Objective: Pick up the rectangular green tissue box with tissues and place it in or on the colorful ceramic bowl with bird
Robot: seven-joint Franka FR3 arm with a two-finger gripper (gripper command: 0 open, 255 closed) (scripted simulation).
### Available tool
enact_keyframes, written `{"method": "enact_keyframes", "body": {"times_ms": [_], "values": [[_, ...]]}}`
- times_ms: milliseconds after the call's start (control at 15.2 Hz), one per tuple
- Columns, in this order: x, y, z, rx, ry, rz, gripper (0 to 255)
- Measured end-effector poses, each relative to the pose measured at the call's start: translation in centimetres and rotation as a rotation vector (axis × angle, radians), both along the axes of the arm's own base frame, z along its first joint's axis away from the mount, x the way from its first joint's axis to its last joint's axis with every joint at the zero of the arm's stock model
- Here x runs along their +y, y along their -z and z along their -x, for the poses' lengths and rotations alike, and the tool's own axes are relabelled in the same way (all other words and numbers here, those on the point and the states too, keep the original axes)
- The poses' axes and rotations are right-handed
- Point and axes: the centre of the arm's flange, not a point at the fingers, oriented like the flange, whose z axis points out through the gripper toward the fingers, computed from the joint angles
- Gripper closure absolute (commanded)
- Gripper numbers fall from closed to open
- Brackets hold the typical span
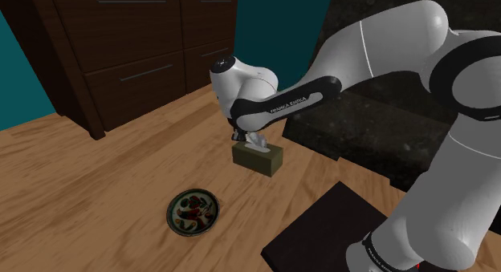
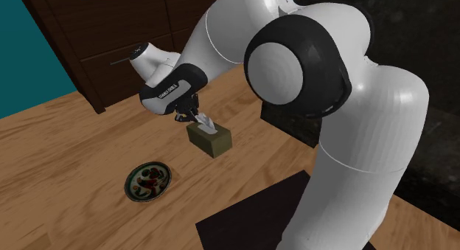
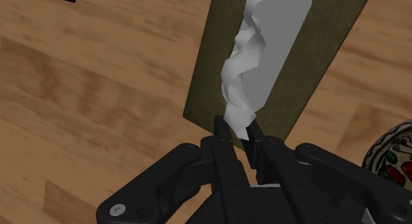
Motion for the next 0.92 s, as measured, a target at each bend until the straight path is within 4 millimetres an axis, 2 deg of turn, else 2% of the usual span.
{"method": "enact_keyframes", "body": {"times_ms": [924], "values": [[18.2, -2.7, 1.5, 0.0, 0.0, 0.0, 255]]}}
